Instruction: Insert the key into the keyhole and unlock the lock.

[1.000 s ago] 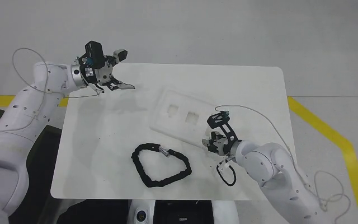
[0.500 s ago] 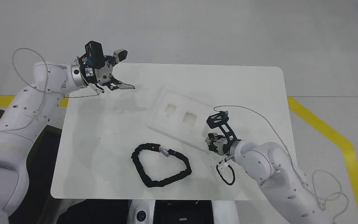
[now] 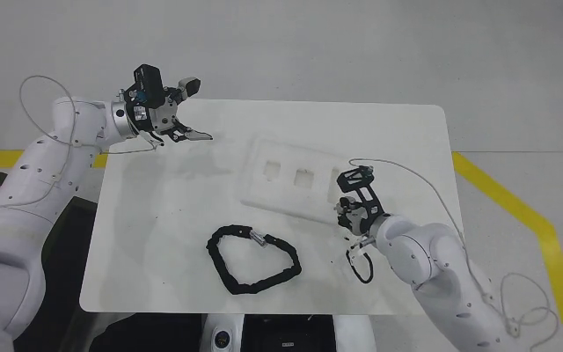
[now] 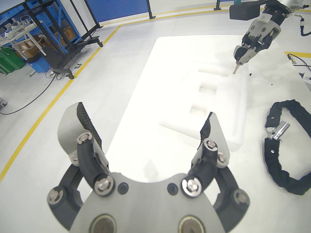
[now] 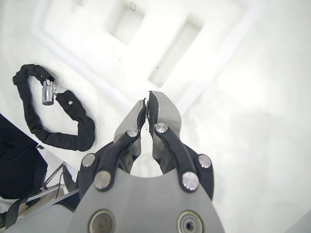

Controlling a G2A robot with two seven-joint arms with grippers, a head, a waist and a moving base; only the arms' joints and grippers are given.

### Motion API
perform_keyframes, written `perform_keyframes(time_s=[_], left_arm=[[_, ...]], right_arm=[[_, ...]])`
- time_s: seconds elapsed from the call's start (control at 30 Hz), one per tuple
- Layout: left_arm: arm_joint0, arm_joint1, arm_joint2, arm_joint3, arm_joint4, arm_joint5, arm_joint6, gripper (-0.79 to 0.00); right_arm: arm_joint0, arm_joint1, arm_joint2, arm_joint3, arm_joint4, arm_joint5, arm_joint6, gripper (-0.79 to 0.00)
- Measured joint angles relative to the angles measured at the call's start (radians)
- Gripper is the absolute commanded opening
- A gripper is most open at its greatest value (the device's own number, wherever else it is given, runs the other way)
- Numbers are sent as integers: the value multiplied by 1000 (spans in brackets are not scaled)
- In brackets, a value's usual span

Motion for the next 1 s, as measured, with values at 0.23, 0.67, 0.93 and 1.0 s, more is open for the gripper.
perform_keyframes(time_s=[0.23,0.67,0.93,1.0], left_arm=[[0,0,0,0,0,0,0,0],[0,0,0,0,0,0,0,0],[0,0,0,0,0,0,0,0],[0,0,0,0,0,0,0,0]], right_arm=[[-47,5,82,-43,78,-52,-39,-785],[-243,24,351,28,523,-538,-337,-785],[-300,34,477,120,751,-747,-380,-785],[-301,35,489,134,782,-762,-377,-785]])
